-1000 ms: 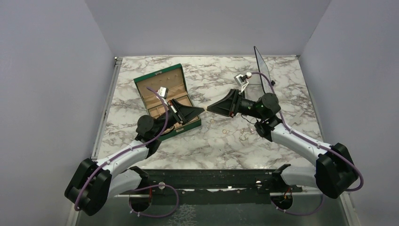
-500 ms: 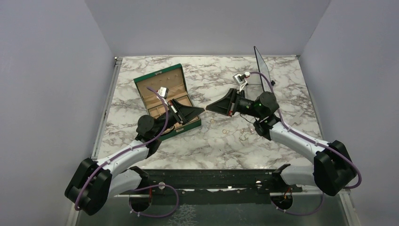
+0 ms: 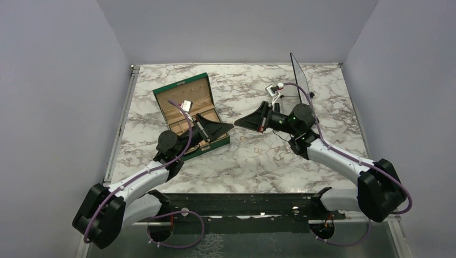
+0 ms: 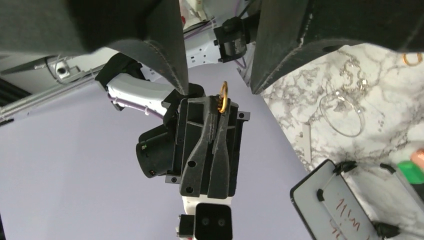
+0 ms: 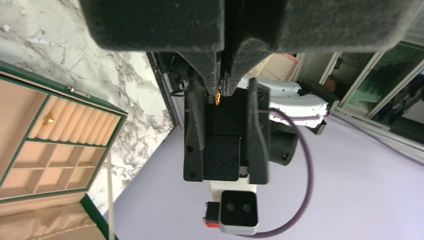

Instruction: Organize the mixed jewelry

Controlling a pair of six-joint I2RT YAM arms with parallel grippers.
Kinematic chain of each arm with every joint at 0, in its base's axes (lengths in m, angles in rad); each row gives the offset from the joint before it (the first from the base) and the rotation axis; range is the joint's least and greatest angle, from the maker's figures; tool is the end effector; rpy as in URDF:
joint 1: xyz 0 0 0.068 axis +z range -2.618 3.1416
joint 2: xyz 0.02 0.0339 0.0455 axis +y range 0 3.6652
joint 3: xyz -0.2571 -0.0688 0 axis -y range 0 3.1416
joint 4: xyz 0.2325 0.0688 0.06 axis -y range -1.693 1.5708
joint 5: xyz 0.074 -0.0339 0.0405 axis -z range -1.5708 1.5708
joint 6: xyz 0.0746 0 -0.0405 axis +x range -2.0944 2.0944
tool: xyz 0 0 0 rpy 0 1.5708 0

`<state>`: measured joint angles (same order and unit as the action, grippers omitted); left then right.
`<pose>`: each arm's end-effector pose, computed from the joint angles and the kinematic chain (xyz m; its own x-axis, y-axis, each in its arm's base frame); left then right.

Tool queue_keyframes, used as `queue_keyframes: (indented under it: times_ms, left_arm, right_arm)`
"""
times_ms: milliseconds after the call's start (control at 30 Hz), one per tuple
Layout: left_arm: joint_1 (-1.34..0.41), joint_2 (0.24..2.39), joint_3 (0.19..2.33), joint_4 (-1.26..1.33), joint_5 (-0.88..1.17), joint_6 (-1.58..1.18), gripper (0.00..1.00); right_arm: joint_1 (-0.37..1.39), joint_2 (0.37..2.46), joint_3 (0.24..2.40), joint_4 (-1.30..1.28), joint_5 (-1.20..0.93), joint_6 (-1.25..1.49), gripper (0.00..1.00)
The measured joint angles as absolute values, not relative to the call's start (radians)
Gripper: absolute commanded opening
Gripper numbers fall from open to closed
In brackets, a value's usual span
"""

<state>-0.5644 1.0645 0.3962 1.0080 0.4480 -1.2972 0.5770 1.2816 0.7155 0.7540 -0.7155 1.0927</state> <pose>0.1924 -0.1600 0.2884 -0.7204 -0.5710 -0.3937 0.4946 -0.0249 -0.8688 0.2273 0.2064 0.3102 -0.7731 0.2964 -0.5608 -0.5769 0.0388 0.8159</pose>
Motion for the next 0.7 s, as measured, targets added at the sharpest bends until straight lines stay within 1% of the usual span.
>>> queue_keyframes:
  times_ms: [33,67,167,333,467,600,700]
  left_arm:
    - [-0.565,1.053,0.396,0.975,0.439,-1.280,0.67]
    - [-0.565,1.036,0.396,0.936,0.429,-1.262,0.72]
    - [-0.565,0.966,0.399,0.777,0.376,-1.184,0.78]
    - [-0.565,0.870,0.487,0.374,0.202,-1.026,0.81]
    - [-0.565,0.844,0.635,0.014,-0.002,-0.870,0.81]
    - [-0.565,0.829,0.771,-0.228,-0.177,-0.728,0.81]
    - [-0.565,0.802,0.844,-0.338,-0.298,-0.622,0.81]
  right_arm:
    - [0.577,1.282,0.715,0.739,-0.709,1.084,0.01]
    - [0.577,1.282,0.716,0.722,-0.700,1.073,0.01]
    - [0.577,1.283,0.716,0.666,-0.671,1.039,0.01]
    - [0.602,1.318,0.739,0.554,-0.596,0.963,0.01]
    - [0.668,1.383,0.811,0.433,-0.490,0.883,0.01]
    - [0.774,1.463,0.913,0.318,-0.344,0.794,0.01]
    - [0.861,1.547,1.016,0.240,-0.227,0.729,0.01]
